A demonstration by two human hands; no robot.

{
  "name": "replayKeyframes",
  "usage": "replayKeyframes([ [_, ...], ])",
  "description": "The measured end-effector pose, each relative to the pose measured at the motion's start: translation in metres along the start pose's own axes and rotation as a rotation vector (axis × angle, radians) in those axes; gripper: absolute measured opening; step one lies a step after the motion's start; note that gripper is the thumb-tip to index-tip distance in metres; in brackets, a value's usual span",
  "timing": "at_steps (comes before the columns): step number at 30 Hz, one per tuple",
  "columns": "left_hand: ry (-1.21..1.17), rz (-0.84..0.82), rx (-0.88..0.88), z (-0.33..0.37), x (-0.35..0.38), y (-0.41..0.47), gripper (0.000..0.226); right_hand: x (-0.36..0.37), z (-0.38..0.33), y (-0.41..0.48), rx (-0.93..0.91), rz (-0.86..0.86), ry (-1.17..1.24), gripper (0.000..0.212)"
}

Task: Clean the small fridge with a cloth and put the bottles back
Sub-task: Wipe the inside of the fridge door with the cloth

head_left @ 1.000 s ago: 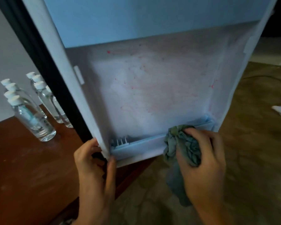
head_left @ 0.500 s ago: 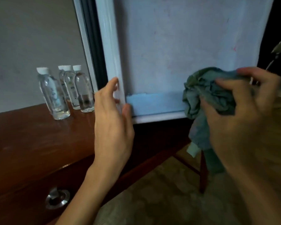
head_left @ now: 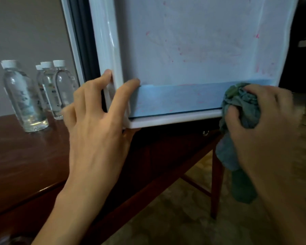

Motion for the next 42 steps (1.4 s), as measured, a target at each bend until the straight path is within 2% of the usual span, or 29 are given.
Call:
replayKeyframes([
  [4, 0.02, 0.006, 0.029, 0.001, 0.0, 0.005, 0.08, 0.001, -0.011, 0.007, -0.079, -0.023, 0.009, 0.052],
  [9, -0.017, -0.044, 0.103, -0.002, 0.0, 0.009, 0.072, -0.001, -0.043, -0.001, -0.039, -0.023, 0.256, 0.051],
  [12, -0.038, -0.086, 0.16, -0.005, 0.0, 0.012, 0.074, 0.007, -0.099, -0.016, -0.234, -0.072, 0.219, 0.039],
  [15, -0.076, -0.138, 0.208, -0.008, -0.004, 0.018, 0.074, 0.016, -0.14, -0.026, -0.353, -0.179, 0.186, 0.04],
  [19, -0.065, -0.198, 0.286, -0.009, -0.012, 0.028, 0.077, 0.019, -0.156, -0.024, -0.451, -0.299, 0.121, 0.04],
  [23, -0.059, -0.165, 0.291, -0.004, -0.017, 0.03, 0.064, 0.017, -0.168, -0.021, -0.547, -0.392, -0.044, 0.032],
  [26, -0.016, -0.128, 0.306, -0.006, -0.021, 0.029, 0.071, 0.016, -0.16, -0.009, -0.501, -0.443, -0.112, 0.034],
  [29, 0.013, -0.104, 0.33, -0.009, -0.021, 0.031, 0.074, 0.01, -0.15, -0.003, -0.406, -0.415, -0.137, 0.036],
  [31, 0.021, -0.088, 0.346, -0.009, -0.02, 0.032, 0.071, 0.009, -0.159, -0.012, -0.414, -0.386, -0.149, 0.038],
  [37, -0.024, -0.036, 0.354, -0.008, -0.021, 0.032, 0.052, 0.02, -0.167, -0.021, -0.496, -0.442, -0.152, 0.041],
  [40, -0.027, -0.07, 0.344, -0.008, -0.018, 0.032, 0.061, 0.016, -0.151, -0.013, -0.456, -0.389, -0.142, 0.042],
  [42, 0.008, -0.1, 0.325, -0.01, -0.016, 0.033, 0.076, 0.016, -0.143, -0.01, -0.372, -0.363, -0.054, 0.041],
])
Point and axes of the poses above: each hand's wrist, its own y-axis towards the middle knuckle, its own x-axis out of the palm, z = x × y, the point moved 9 cm from there along y, towards the middle knuckle, and after that the axes turned 2 degrees about z, right-handed, at the moved point
